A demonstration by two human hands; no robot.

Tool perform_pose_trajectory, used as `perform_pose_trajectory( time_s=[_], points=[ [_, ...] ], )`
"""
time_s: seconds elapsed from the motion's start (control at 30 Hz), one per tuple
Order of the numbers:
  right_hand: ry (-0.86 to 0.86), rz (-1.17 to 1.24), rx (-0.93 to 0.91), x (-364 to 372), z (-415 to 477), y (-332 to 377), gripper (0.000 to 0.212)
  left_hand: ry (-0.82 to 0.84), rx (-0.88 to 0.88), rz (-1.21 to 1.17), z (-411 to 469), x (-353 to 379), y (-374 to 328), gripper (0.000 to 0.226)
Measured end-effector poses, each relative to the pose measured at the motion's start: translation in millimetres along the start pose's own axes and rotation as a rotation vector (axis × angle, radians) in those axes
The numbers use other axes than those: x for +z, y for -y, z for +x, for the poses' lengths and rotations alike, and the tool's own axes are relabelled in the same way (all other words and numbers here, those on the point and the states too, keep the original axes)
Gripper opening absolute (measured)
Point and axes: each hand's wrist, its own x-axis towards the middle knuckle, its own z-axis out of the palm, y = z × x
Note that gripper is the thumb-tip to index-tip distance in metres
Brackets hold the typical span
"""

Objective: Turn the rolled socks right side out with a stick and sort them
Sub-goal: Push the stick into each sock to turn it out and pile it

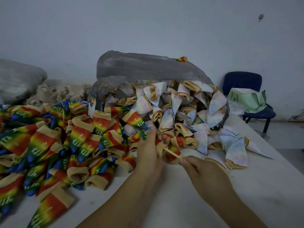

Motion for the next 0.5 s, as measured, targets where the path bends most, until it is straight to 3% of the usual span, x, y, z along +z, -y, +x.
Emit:
perform_pose_trajectory(
  time_s=[0.17,0.3,0.37,0.5],
  points=[
    [-0.036,-0.249,-0.012,-13.1,-3.9,-0.3,0.043,-0.129,0.027,-0.026,5.0,-0.3,-2.7,0.014],
    [-0.035,-0.328,-0.009,-10.3,-6.2,10.4,0.046,-0.131,0.017,0.018,0.6,5.4,2.5,0.014],
    [-0.010,-0.210,0.020,-4.2,-6.8,13.4,0.044,-0.077,-0.009,-0.045,-2.1,7.4,3.3,0.023],
    [0.102,0.246,0.141,4.9,-8.1,17.4,0.031,0.094,-0.026,-0.220,-6.5,10.2,0.6,0.027]
  ],
)
